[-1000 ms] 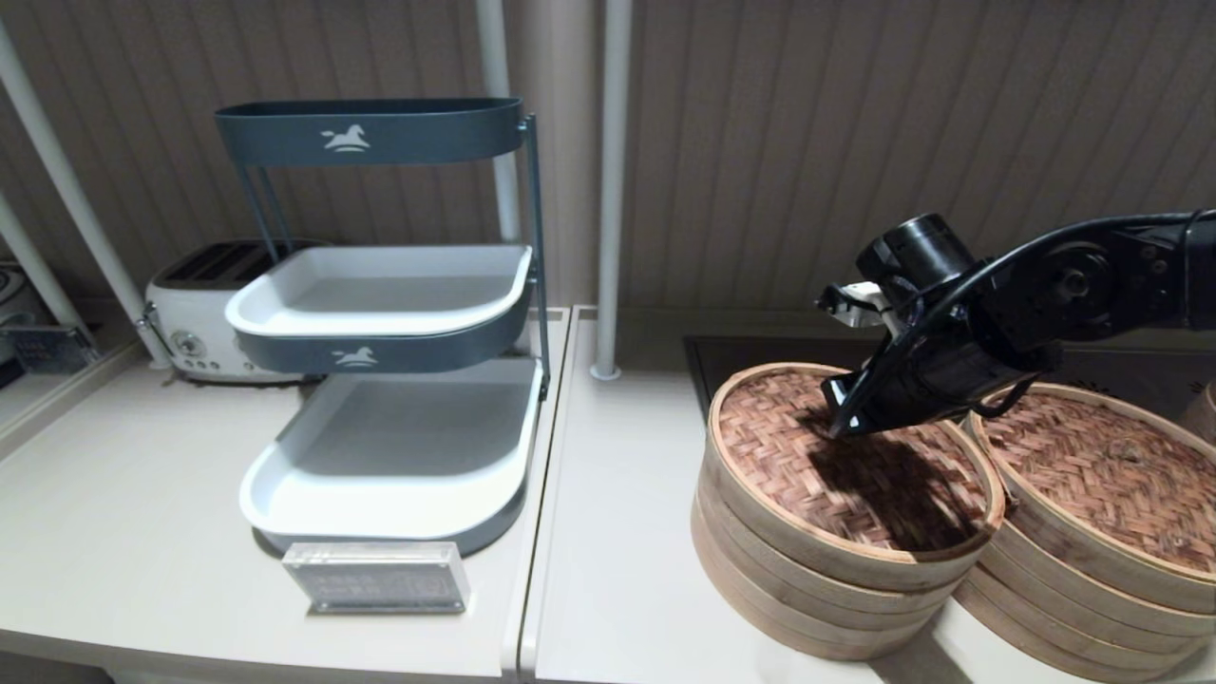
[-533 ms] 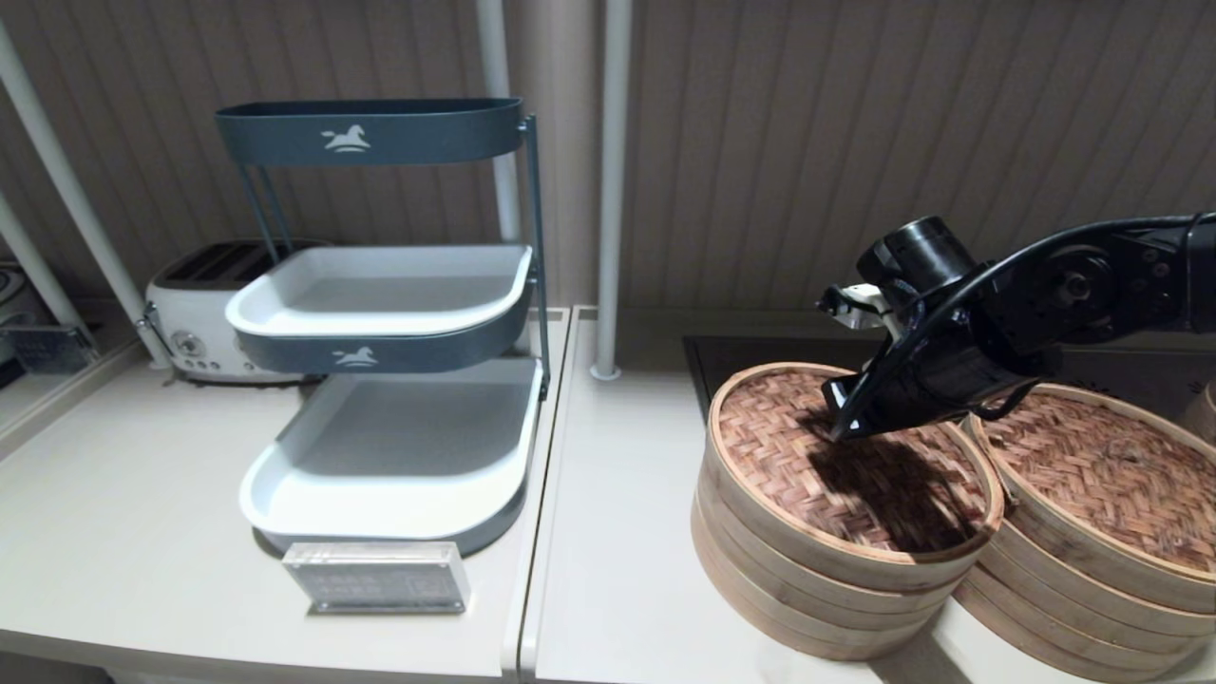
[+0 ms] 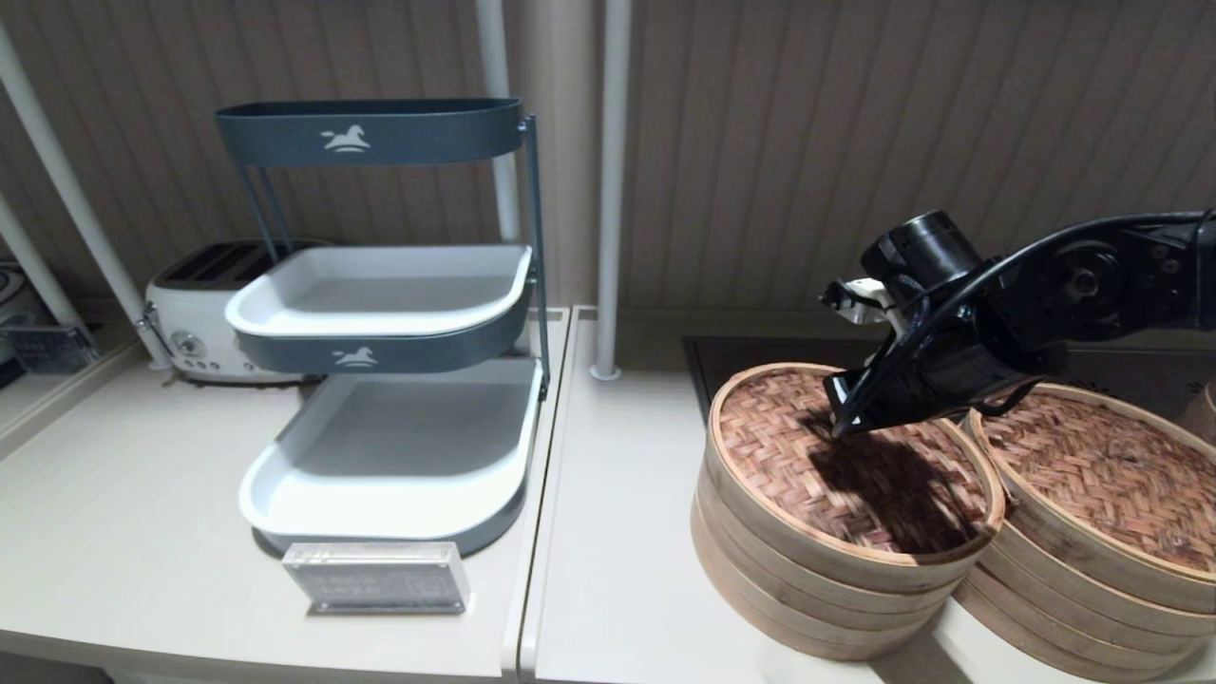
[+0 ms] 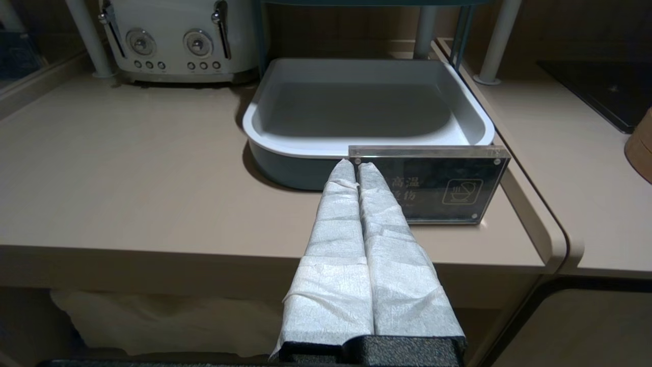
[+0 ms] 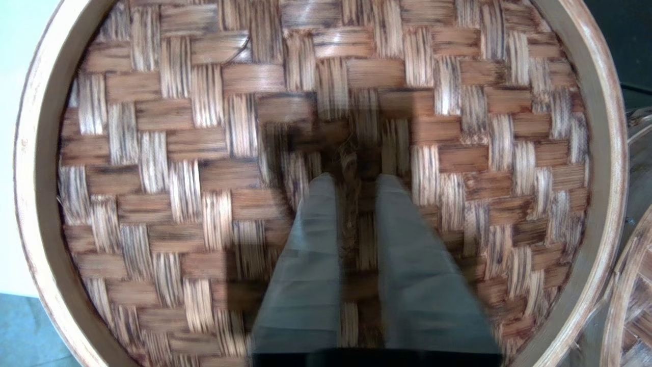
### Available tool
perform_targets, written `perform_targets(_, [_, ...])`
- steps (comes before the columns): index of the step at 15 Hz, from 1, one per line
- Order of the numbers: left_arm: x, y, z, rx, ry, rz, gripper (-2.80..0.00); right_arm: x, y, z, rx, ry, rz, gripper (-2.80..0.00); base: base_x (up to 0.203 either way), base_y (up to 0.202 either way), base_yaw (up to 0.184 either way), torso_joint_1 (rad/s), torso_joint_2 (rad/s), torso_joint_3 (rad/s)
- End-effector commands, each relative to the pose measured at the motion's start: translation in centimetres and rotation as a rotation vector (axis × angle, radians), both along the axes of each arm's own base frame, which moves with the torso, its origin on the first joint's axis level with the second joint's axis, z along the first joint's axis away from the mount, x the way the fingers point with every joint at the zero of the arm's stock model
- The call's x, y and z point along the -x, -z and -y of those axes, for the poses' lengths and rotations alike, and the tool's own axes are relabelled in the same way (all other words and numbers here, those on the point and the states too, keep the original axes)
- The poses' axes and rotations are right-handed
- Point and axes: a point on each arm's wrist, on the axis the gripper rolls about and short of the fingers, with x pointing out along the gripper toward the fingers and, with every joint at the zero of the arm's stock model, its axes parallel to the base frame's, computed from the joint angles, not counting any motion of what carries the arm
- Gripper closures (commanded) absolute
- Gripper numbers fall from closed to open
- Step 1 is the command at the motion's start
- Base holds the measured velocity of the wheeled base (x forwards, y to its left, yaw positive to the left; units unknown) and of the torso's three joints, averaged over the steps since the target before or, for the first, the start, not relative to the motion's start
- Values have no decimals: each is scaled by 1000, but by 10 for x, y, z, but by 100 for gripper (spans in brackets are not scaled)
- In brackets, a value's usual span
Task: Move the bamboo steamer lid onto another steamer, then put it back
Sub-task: Put the steamer
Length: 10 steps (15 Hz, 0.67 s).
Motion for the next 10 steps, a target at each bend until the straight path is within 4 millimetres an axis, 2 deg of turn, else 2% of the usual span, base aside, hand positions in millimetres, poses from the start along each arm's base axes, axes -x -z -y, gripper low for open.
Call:
perform_targets(1, [-2,8,0,0,0,-25,0,1,0,0,2,-1,-5,-280,0,0,0,0,0,0])
perform_targets(5, [-2,8,0,-1,0,-25,0,3,-5,0,-6,0,11,-280,0,0,0,0,0,0])
perform_targets(10, [-2,8,0,-1,1,-25,0,32,-43,11,-46,10,126,-280,0,0,0,0,0,0])
